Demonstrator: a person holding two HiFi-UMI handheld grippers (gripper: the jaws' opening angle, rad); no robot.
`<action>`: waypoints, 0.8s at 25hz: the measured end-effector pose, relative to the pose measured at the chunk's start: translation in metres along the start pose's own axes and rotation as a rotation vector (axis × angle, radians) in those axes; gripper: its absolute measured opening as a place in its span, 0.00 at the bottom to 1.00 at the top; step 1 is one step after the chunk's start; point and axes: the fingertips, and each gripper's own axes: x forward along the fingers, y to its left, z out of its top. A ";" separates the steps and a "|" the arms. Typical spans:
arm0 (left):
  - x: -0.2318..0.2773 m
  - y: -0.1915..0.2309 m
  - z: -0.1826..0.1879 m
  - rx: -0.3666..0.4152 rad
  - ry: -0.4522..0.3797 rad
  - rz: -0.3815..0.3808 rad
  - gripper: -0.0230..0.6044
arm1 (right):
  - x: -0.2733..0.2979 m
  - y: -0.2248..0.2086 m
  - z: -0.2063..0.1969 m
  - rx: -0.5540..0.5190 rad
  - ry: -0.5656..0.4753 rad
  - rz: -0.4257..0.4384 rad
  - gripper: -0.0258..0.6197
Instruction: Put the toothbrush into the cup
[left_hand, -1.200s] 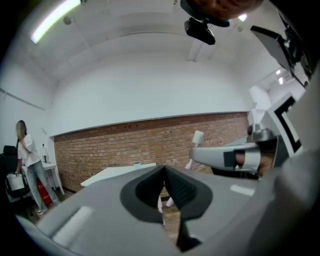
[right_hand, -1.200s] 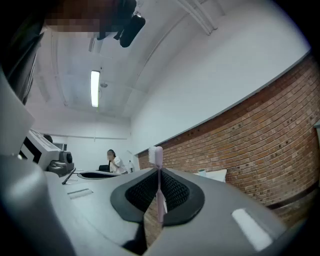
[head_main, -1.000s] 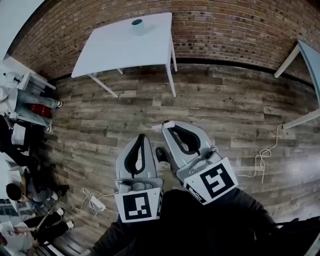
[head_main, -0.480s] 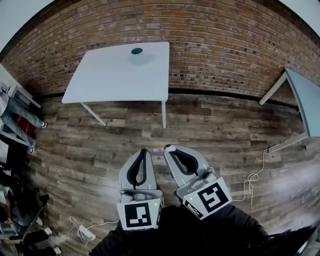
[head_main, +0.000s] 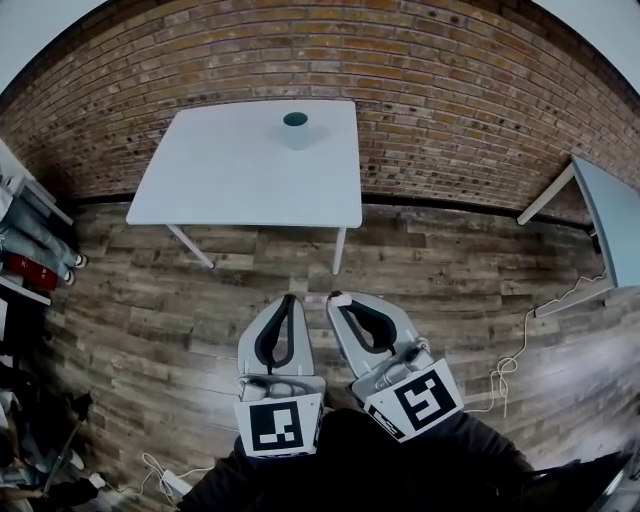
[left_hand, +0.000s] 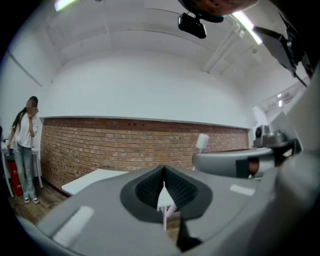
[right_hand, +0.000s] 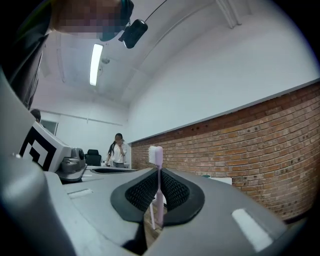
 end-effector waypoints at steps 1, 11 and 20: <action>0.004 0.007 0.001 0.000 -0.002 0.001 0.05 | 0.006 0.001 0.001 -0.005 0.002 -0.003 0.06; 0.048 0.010 -0.011 0.010 0.025 -0.056 0.05 | 0.034 -0.032 -0.010 0.029 0.020 -0.050 0.06; 0.121 0.015 -0.017 0.026 0.058 -0.046 0.05 | 0.079 -0.087 -0.021 0.063 0.028 -0.032 0.06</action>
